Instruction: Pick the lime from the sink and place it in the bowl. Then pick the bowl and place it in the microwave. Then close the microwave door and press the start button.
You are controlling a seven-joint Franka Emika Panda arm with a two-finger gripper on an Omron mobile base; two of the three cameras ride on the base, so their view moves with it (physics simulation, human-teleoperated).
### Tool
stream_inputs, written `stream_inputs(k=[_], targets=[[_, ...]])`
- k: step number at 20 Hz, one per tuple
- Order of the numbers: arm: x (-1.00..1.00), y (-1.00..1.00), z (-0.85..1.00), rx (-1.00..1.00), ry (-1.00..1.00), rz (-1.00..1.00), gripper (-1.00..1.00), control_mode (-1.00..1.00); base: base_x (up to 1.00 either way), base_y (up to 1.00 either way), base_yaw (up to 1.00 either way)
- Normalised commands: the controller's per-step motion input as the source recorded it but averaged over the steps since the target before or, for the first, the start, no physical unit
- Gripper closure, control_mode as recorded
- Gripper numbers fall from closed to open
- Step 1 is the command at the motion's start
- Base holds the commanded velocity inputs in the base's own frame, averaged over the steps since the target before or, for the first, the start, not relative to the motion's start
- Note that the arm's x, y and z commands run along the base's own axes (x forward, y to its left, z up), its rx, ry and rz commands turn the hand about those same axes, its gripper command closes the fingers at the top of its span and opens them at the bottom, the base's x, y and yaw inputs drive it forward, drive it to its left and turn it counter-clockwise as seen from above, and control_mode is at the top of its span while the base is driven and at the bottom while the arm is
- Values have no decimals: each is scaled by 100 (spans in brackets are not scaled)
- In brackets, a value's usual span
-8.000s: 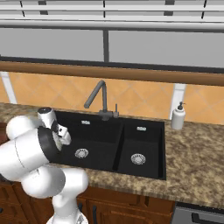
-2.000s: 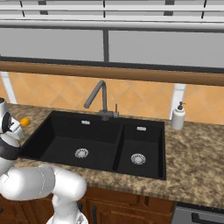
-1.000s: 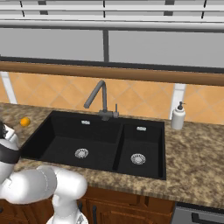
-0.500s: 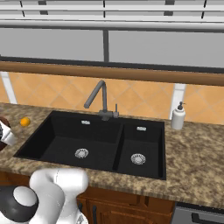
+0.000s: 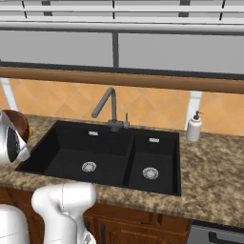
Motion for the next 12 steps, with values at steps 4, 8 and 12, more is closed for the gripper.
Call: stream_inputs(k=[4, 8, 12], targets=[[-57, -78, 87, 4, 0, -24, 100, -100, 0, 0, 0], [-66, -55, 60, 0, 0, -20, 100, -100, 0, 0, 0], [-58, -51, 60, 0, 1, -19, 100, -100, 0, 0, 0]])
